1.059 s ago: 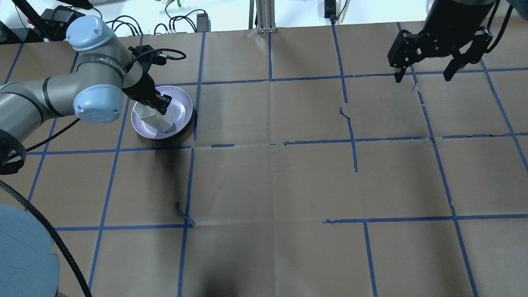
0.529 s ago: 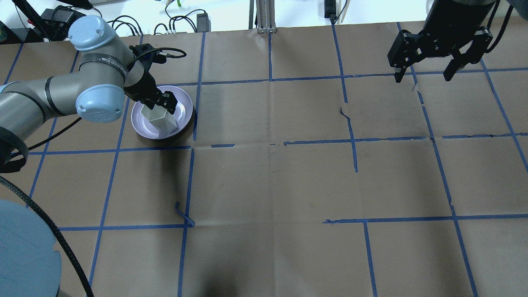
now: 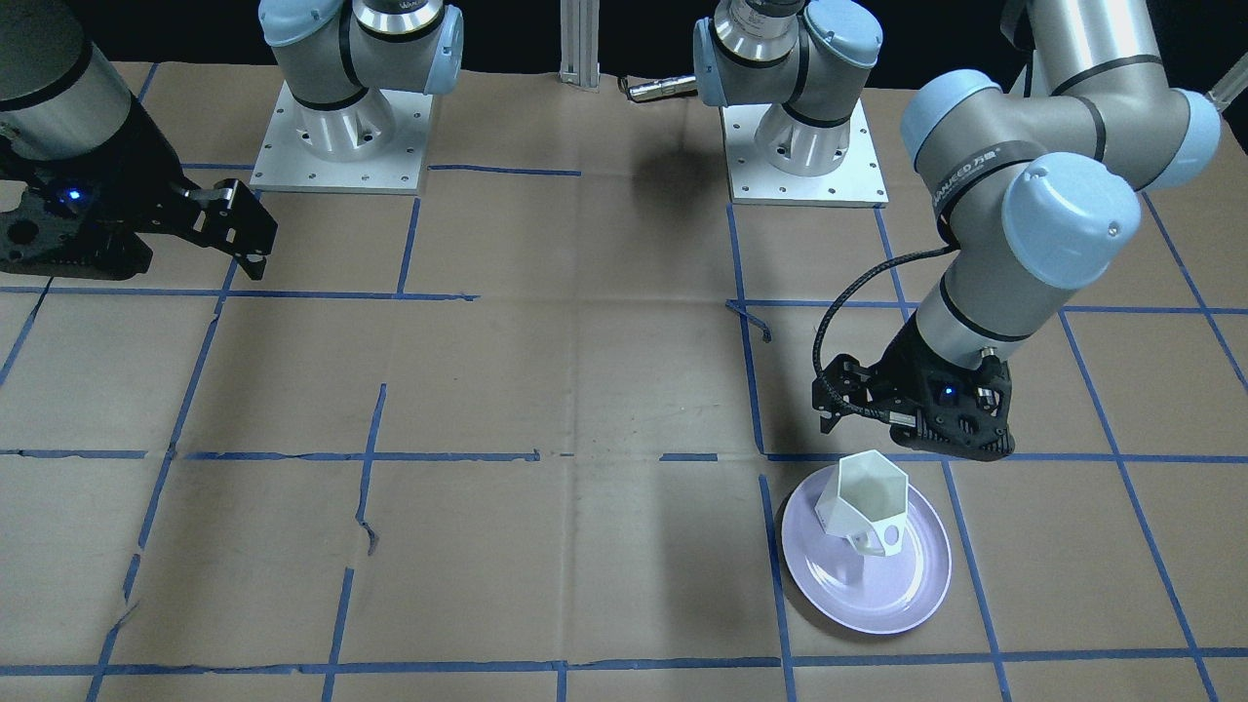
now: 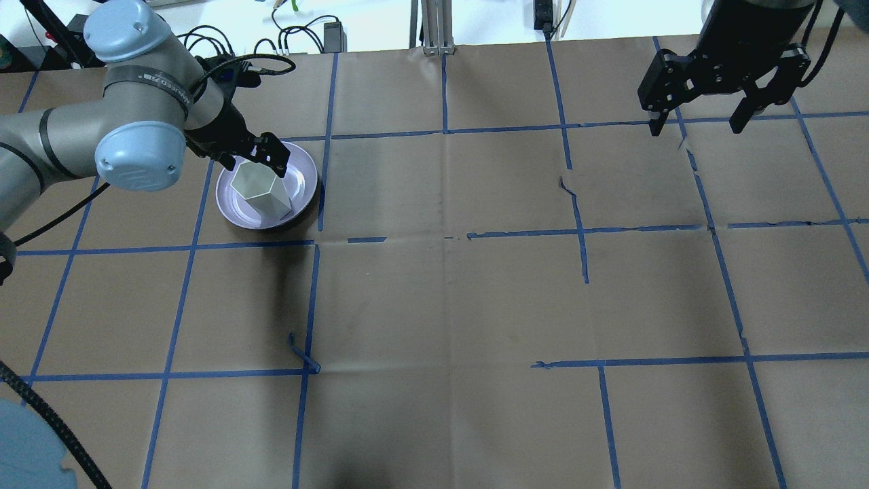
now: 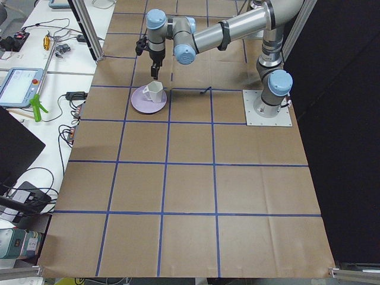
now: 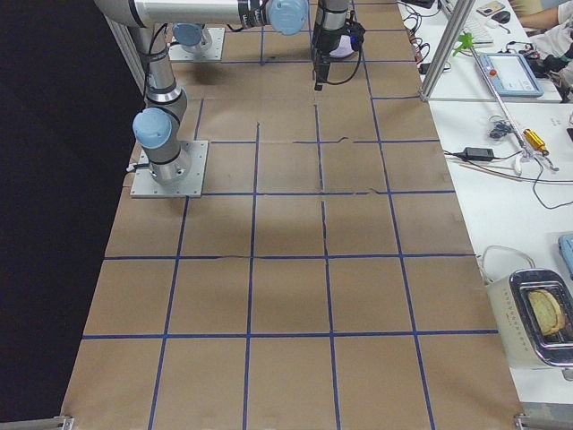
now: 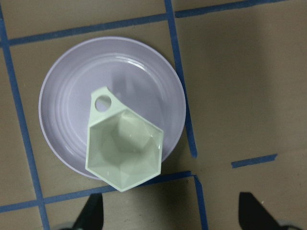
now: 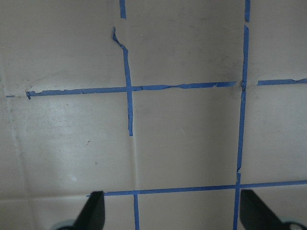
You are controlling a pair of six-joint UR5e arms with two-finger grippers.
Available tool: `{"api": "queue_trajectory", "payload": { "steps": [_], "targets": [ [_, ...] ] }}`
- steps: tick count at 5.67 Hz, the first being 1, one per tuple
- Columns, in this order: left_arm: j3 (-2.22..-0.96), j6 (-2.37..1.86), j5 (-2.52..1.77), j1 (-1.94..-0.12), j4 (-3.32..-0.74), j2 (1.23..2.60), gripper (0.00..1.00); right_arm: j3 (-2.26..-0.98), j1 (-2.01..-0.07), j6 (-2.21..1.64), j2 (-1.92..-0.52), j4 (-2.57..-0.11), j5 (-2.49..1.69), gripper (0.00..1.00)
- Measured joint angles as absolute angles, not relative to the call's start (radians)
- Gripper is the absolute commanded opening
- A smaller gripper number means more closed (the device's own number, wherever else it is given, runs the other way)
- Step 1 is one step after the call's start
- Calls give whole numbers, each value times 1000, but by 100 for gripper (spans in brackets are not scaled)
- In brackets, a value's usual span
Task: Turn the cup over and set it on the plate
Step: 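Open the left gripper and raise it away from the cup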
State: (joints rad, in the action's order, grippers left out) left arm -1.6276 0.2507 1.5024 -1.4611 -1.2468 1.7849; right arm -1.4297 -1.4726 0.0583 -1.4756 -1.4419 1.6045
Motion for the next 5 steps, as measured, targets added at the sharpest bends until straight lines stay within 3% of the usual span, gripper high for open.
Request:
{"api": "queue_trajectory", "payload": {
  "steps": [2,5],
  "targets": [
    [-1514,126,1557,-1523,-1480,1698,99,-1430,-1473,58,-1476,-1442,1605,100],
    [-1497,51,1570,-1542,-1559,1640,99,-1430,-1473,58,-1476,-1442,1605,100]
  ]
}}
